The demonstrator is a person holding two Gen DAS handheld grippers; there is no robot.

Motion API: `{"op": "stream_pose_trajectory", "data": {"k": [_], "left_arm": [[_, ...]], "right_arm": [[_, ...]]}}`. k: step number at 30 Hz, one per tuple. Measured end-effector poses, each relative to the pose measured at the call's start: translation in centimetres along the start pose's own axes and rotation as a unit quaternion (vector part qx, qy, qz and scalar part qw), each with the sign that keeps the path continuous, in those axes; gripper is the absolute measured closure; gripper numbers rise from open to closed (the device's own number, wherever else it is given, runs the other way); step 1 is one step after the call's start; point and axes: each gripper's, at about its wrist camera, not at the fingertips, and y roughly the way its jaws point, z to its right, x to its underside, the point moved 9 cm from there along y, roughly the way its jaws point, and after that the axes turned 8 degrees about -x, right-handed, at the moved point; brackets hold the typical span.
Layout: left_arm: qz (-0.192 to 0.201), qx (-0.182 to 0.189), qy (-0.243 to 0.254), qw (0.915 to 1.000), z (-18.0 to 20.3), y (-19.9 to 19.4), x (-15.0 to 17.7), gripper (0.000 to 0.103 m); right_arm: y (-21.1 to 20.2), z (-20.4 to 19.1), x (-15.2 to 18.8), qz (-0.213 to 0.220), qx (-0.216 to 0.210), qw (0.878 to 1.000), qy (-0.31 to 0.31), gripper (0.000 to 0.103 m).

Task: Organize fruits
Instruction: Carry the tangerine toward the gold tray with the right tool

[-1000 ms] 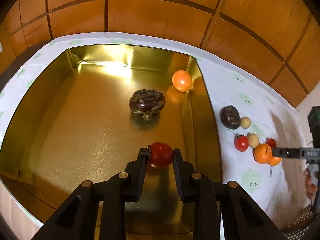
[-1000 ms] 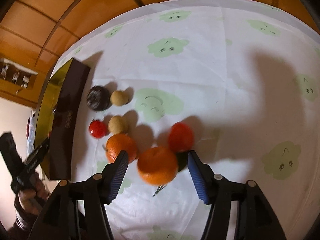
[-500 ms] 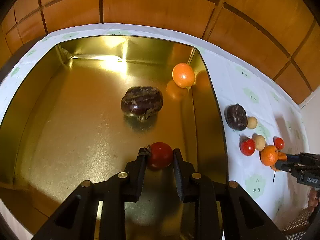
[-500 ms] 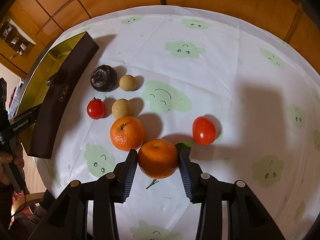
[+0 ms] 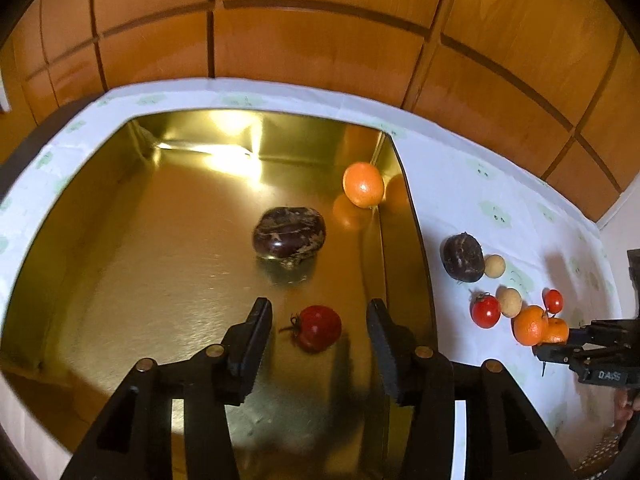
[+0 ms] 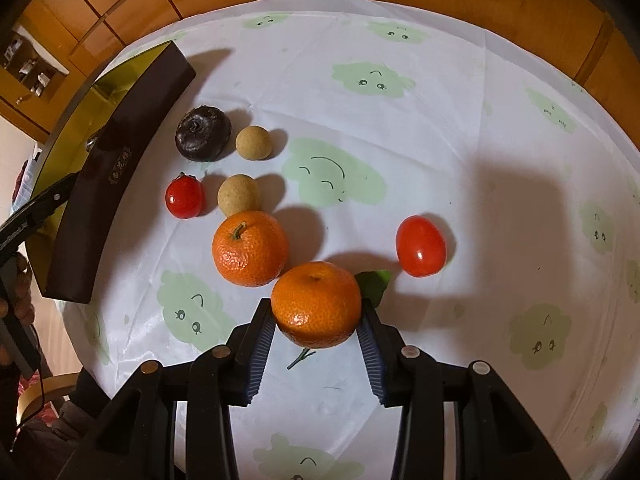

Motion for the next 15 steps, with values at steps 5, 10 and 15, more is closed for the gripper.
{"op": "stream_pose_trajectory", "data": {"k": [5, 10, 15], "left_arm": [[0.028, -0.020, 0.001, 0.9994, -0.9, -2.0, 0.8, 0.051], [0.048, -0.030, 0.008, 0.9984, -1.5, -3.5, 1.7, 0.049], [0.067, -0.036, 0.017, 0.9970, -1.8, -4.6, 1.8, 0.044]], "right_arm": [[-0.1, -0.2, 0.5, -0.001, 0.006, 1.000, -0.004, 0.061], [-0.1, -1.2, 2.1, -0.005, 0.028, 0.999, -0.014, 0.061], [-0.5, -1.9, 3.4, -0.005, 0.049, 0.998, -0.024, 0.062]]}}
